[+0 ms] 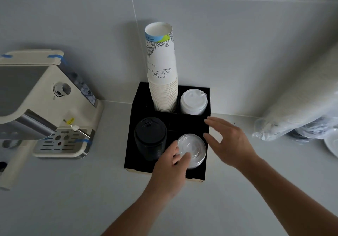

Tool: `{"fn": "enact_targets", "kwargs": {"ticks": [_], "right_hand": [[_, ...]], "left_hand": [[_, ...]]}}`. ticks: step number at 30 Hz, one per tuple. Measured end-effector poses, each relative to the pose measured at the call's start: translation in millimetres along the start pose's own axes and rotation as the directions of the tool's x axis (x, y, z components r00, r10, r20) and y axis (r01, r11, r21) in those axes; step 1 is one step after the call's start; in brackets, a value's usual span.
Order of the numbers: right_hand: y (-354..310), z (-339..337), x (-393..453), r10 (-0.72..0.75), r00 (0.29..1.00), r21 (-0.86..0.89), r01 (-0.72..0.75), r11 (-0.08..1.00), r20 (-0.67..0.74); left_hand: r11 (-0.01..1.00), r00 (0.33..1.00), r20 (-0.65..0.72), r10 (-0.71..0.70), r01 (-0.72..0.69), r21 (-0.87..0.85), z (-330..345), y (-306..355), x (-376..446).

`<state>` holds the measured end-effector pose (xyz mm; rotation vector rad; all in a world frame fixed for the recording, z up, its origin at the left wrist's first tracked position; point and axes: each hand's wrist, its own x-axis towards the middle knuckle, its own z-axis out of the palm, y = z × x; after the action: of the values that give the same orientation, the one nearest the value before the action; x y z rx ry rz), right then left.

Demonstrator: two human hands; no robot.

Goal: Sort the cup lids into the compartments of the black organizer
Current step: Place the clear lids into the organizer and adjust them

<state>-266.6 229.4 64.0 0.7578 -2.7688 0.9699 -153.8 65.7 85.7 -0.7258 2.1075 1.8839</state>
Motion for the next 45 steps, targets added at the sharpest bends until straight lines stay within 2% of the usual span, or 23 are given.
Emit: {"fn": "enact_targets", "kwargs": {"ticks": [4,8,10,12,14,16,19,22,26,34,45], "right_hand": [[4,-10,24,-0.007,0.999,-0.015,0.006,1.000,-0.052],[11,-12,33,0.003,0.999,-0.013,-0.003,1.000,-0.035],[14,-11,35,0.006,1.000,-0.018,-0.007,1.000,-0.004],[17,-10,40,0.012,1.000,-0.028,-0.011,1.000,0.027],[21,-10,50,0.041,0.998,-0.041,-0.039,0.998,0.054],[23,-9,62,0.072,0.994,-0.052,-0.068,0.996,0.078],[24,-6,80,0.122,0.986,-0.063,-0.115,0.991,0.114],[25,-2,94,0.169,0.970,-0.045,-0.164,0.985,0.175],[26,3,107,0.176,0.960,-0.050,-0.169,0.984,0.218],[24,11,104,0.188,0.973,-0.123,-0.172,0.977,0.131],[23,13,103,0.173,0.980,-0.059,-0.167,0.984,0.101]], "left_hand": [[0.992,1.000,0.001,-0.020,0.020,0.126,-2,9,7],[0.973,1.000,0.006,-0.026,0.024,0.228,-3,5,9],[0.963,1.000,-0.004,0.015,-0.014,0.269,-2,5,10],[0.939,0.991,0.003,0.131,-0.125,0.322,-2,17,12],[0.872,0.964,0.038,0.264,-0.256,0.417,1,38,19],[0.786,0.940,0.051,0.336,-0.310,0.535,4,60,34],[0.641,0.917,0.050,0.396,-0.315,0.699,9,86,62],[0.553,0.911,0.031,0.412,-0.277,0.786,12,96,91],[0.523,0.925,0.019,0.378,-0.231,0.820,14,92,115],[0.560,0.933,0.002,0.360,-0.218,0.799,25,86,127],[0.534,0.937,0.039,0.347,-0.232,0.813,22,84,127]]}}
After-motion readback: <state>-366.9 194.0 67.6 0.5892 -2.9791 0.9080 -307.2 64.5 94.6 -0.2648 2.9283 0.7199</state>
